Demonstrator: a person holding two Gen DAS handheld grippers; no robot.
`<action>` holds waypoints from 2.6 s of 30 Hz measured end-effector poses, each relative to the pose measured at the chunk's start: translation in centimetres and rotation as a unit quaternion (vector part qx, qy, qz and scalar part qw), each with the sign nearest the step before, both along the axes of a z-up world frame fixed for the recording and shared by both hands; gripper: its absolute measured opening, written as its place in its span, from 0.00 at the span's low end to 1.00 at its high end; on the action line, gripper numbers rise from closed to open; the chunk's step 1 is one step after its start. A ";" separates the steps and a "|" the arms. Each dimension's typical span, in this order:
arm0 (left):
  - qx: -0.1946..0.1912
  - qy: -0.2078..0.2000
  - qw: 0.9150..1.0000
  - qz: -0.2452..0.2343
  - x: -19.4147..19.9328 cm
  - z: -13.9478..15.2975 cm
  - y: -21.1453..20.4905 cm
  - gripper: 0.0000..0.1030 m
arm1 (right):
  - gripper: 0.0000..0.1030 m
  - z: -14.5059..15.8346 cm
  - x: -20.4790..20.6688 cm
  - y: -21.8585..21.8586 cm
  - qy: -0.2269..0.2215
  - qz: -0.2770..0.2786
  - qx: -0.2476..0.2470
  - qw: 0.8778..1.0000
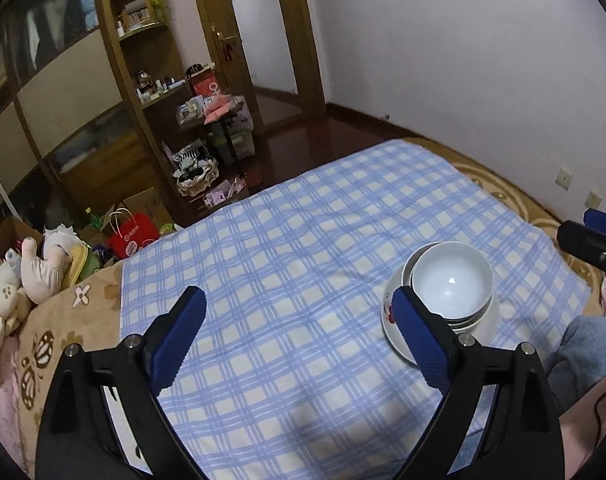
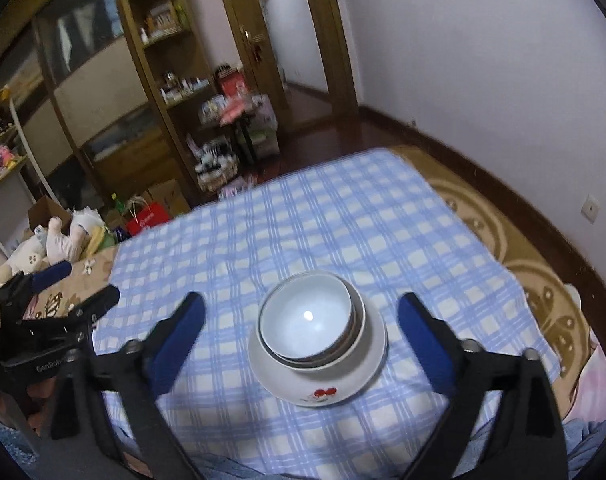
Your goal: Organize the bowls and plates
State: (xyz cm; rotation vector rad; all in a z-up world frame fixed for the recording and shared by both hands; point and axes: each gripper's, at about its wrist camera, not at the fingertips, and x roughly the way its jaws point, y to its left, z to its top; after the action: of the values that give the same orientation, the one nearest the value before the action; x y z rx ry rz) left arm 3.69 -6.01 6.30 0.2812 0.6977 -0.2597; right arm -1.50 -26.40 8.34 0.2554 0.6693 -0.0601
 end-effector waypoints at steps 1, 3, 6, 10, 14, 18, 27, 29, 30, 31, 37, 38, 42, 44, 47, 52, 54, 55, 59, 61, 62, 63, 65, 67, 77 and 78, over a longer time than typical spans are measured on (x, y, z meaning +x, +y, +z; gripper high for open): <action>-0.006 -0.005 1.000 0.004 -0.5 0.1 0.5 0.90 | 1.00 0.2 -0.5 0.2 -0.010 -0.002 -0.003 1.000; -0.014 -0.019 1.000 0.013 -1.4 0.3 1.6 0.90 | 1.00 0.5 -1.2 0.6 -0.025 -0.004 -0.006 1.000; -0.014 -0.038 0.999 0.024 -2.2 0.3 2.4 0.90 | 1.00 0.9 -2.5 1.1 -0.047 -0.007 -0.010 0.999; -0.022 -0.075 0.996 0.034 -3.7 0.0 3.4 0.90 | 1.00 1.0 -3.7 1.3 -0.072 -0.015 -0.026 0.997; -0.038 -0.078 0.995 0.041 -4.0 -1.0 4.1 0.90 | 1.00 0.9 -4.4 1.8 -0.093 -0.013 -0.053 0.994; -0.044 -0.085 0.994 0.057 -4.1 -1.7 4.9 0.90 | 1.00 0.4 -4.4 2.2 -0.102 -0.020 -0.076 0.992; -0.050 -0.105 0.990 0.077 -4.4 -3.3 6.3 0.90 | 1.00 -1.9 -3.6 2.2 -0.076 -0.047 -0.100 0.991; -0.050 -0.109 0.989 0.083 -4.5 -3.6 6.3 0.90 | 1.00 -2.1 -3.4 1.9 -0.074 -0.050 -0.095 0.991; -0.050 -0.112 0.989 0.084 -4.5 -3.6 6.3 0.90 | 1.00 -2.2 -3.2 1.7 -0.071 -0.051 -0.093 0.992; -0.051 -0.118 0.988 0.088 -4.7 -3.7 6.4 0.90 | 1.00 -2.3 -3.1 1.7 -0.070 -0.053 -0.094 0.992; -0.043 -0.119 0.987 0.097 -4.1 -4.1 6.3 0.90 | 1.00 -2.8 -2.8 1.4 -0.062 -0.059 -0.097 0.992; -0.042 -0.117 0.987 0.098 -4.0 -4.2 6.3 0.90 | 1.00 -2.8 -2.8 1.3 -0.062 -0.059 -0.096 0.992; -0.038 -0.111 0.988 0.099 -3.8 -4.5 6.3 0.90 | 1.00 -2.8 -2.8 1.3 -0.060 -0.059 -0.097 0.992; -0.037 -0.108 0.989 0.097 -3.8 -4.6 6.2 0.90 | 1.00 -2.9 -2.8 1.2 -0.058 -0.060 -0.097 0.992; -0.033 -0.110 0.989 0.098 -3.9 -4.7 6.2 0.90 | 1.00 -3.0 -2.8 1.1 -0.056 -0.060 -0.098 0.992; -0.033 -0.106 0.988 0.103 -3.7 -4.9 6.3 0.90 | 1.00 -3.1 -2.7 1.2 -0.055 -0.060 -0.098 0.992; -0.034 -0.104 0.988 0.108 -3.5 -5.0 6.4 0.90 | 1.00 -3.1 -2.6 1.3 -0.054 -0.060 -0.099 0.992; -0.034 -0.104 0.988 0.110 -3.5 -5.0 6.5 0.90 | 1.00 -3.2 -2.6 1.3 -0.054 -0.061 -0.100 0.992; -0.039 -0.101 0.987 0.117 -3.4 -5.0 6.8 0.90 | 1.00 -3.2 -2.6 1.3 -0.053 -0.060 -0.100 0.992; -0.039 -0.101 0.987 0.122 -3.4 -5.0 7.0 0.90 | 1.00 -3.2 -2.6 1.3 -0.053 -0.061 -0.100 0.992; -0.039 -0.103 0.986 0.124 -3.4 -4.9 7.0 0.90 | 1.00 -3.2 -2.6 1.3 -0.053 -0.061 -0.099 0.992; -0.039 -0.105 0.986 0.125 -3.4 -4.9 7.0 0.90 | 1.00 -3.2 -2.6 1.4 -0.054 -0.061 -0.099 0.992; -0.036 -0.107 0.985 0.127 -3.5 -4.9 7.0 0.90 | 1.00 -3.1 -2.6 1.3 -0.054 -0.062 -0.100 0.992; -0.037 -0.106 0.986 0.127 -3.5 -4.9 7.0 0.90 | 1.00 -3.1 -2.6 1.3 -0.057 -0.061 -0.099 0.992; -0.032 -0.106 0.986 0.127 -3.6 -4.8 7.1 0.90 | 1.00 -3.5 -2.7 1.3 -0.054 -0.061 -0.099 0.992; -0.032 -0.107 0.985 0.129 -3.6 -4.8 7.2 0.90 | 1.00 -3.5 -2.6 1.3 -0.053 -0.062 -0.099 0.992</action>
State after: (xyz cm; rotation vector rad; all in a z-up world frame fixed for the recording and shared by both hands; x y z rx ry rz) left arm 0.11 1.19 1.51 0.1525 0.5059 -0.0045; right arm -4.14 -25.12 4.82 0.1068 0.5367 -0.2289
